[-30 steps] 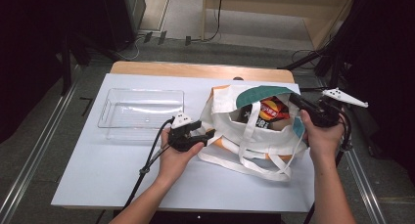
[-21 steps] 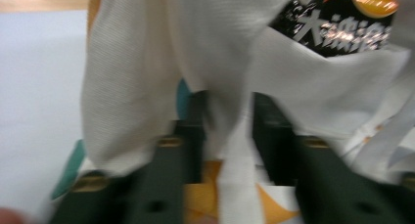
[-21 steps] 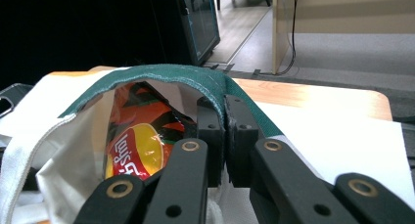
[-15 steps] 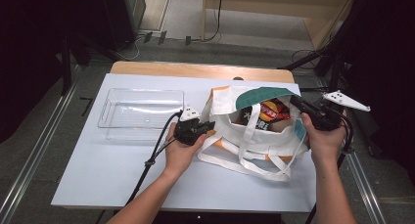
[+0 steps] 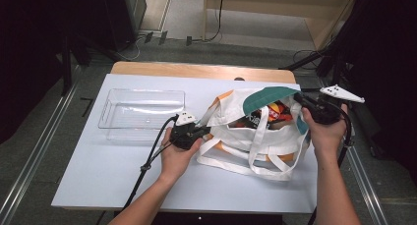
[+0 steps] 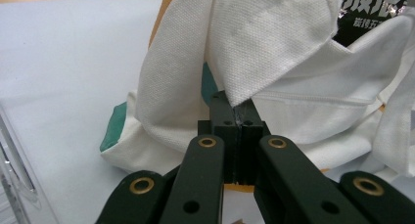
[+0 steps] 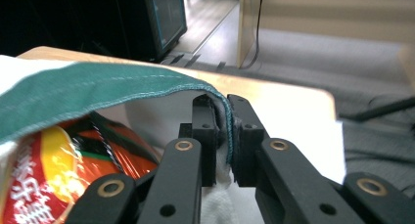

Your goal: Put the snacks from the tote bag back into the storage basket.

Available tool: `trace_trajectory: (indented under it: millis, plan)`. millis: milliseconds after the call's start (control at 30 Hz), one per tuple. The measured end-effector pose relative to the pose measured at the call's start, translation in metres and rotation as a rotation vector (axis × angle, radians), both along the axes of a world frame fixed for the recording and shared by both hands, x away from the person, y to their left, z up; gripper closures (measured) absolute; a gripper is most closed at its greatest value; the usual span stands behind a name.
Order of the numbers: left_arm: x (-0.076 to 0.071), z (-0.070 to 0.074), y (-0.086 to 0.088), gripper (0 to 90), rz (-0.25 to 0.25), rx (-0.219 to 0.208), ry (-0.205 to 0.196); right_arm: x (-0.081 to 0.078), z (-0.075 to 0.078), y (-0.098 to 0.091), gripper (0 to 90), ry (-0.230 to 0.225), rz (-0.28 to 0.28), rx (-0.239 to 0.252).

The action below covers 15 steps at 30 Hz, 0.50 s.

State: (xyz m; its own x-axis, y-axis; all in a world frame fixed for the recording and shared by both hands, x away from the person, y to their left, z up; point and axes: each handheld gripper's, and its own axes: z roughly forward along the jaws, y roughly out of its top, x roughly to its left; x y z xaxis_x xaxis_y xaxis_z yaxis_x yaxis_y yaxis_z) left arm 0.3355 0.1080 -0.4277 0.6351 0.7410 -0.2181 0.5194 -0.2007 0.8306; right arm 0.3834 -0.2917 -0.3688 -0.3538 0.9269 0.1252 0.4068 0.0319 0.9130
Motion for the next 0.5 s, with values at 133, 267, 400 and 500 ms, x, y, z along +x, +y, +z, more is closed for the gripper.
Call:
trace_trajectory:
  millis: [133, 267, 400, 500]
  plan:
    - [0.000, 0.001, 0.001, 90.0, -0.001, -0.026, 0.004, -0.003, -0.006, -0.003, 73.5, -0.006, -0.010, -0.031]
    - [-0.002, 0.004, 0.000, 90.0, -0.007, -0.035, -0.004, -0.014, 0.004, -0.004, 63.8, -0.055, -0.065, -0.079]
    - [-0.004, 0.006, -0.001, 90.0, -0.019, -0.054, -0.011, -0.028, 0.014, 0.001, 86.9, -0.047, -0.024, -0.137]
    - [-0.006, 0.007, -0.003, 90.0, -0.024, -0.042, -0.026, -0.029, 0.018, 0.002, 87.4, -0.085, -0.042, -0.193]
